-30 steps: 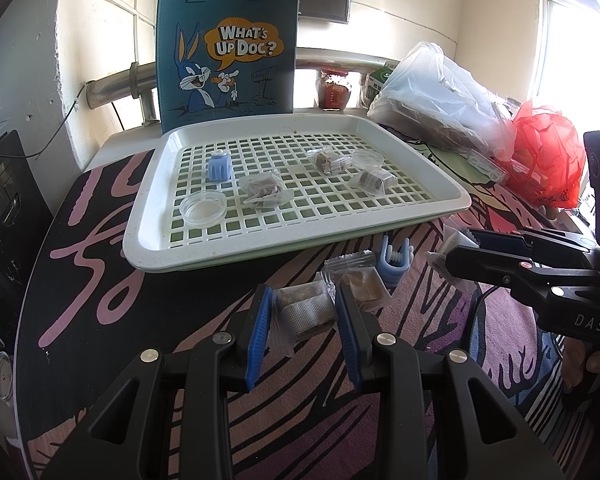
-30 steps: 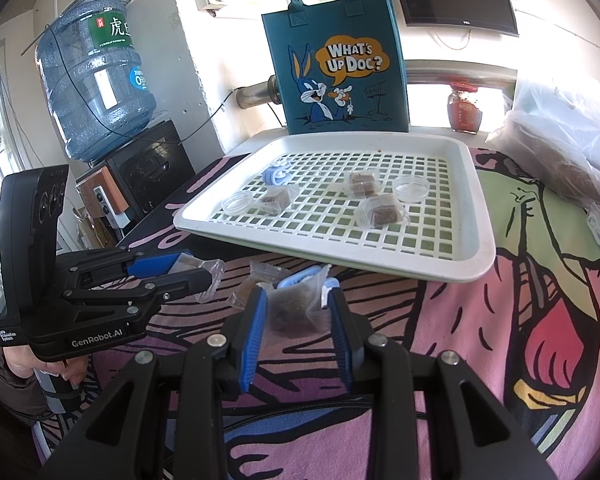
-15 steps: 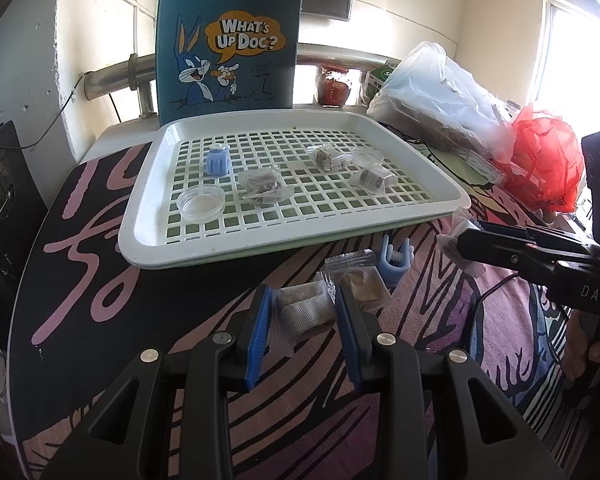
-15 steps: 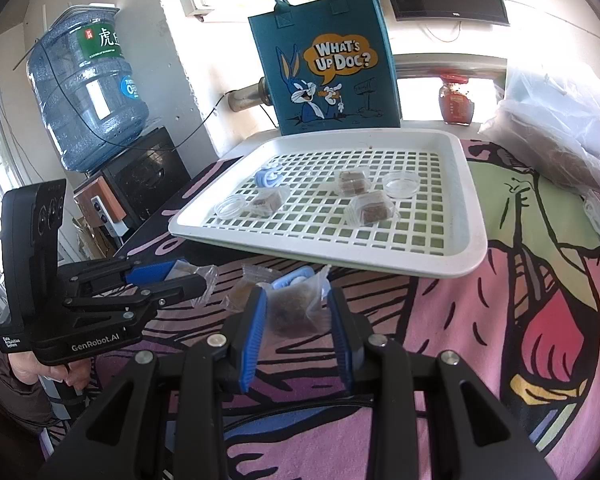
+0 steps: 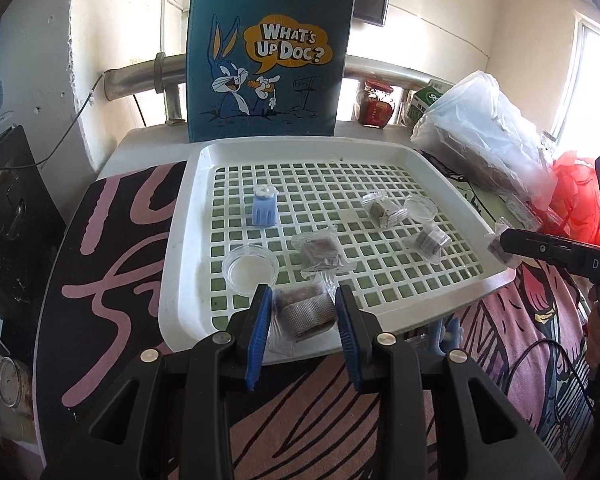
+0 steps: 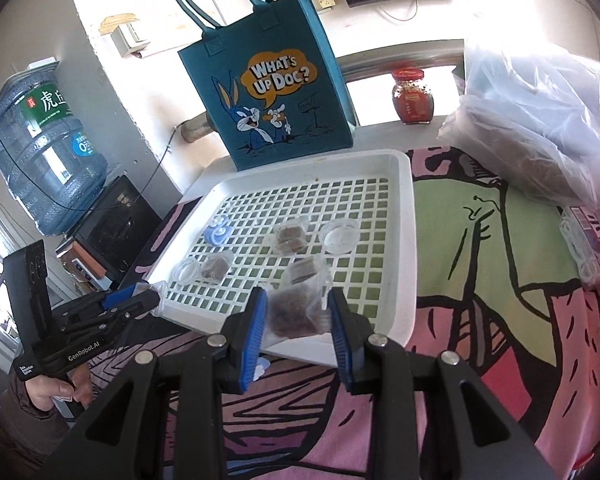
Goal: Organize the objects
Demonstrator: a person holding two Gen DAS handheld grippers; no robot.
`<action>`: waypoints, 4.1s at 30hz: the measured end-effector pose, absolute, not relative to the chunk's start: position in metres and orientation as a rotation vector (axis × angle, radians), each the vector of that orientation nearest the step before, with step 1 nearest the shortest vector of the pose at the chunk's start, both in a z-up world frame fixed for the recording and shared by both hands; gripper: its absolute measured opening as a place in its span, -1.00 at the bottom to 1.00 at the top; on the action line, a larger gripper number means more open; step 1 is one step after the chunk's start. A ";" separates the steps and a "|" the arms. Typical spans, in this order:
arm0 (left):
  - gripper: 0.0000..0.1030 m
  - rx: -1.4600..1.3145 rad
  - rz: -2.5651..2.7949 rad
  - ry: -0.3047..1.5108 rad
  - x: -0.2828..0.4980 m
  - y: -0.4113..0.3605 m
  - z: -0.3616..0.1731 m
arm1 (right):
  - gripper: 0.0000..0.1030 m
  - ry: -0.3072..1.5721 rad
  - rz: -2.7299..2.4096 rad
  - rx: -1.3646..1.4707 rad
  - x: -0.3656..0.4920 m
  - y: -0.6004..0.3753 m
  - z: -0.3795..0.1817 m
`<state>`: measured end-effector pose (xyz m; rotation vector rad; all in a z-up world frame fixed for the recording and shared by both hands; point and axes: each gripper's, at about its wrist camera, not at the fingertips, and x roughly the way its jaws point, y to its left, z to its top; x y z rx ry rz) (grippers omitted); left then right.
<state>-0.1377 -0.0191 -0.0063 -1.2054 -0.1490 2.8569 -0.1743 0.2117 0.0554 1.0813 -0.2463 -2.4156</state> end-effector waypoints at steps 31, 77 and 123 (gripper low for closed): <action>1.00 -0.876 2.937 -0.146 -0.091 -0.014 0.016 | 0.43 -0.377 -2.560 0.773 -0.138 0.221 0.079; 1.00 -1.091 2.813 -0.098 -0.085 0.014 -0.025 | 0.44 -0.091 -2.472 1.023 -0.118 0.177 0.015; 1.00 -1.098 2.803 -0.101 -0.086 0.015 -0.027 | 0.44 -0.090 -2.463 1.049 -0.120 0.177 0.012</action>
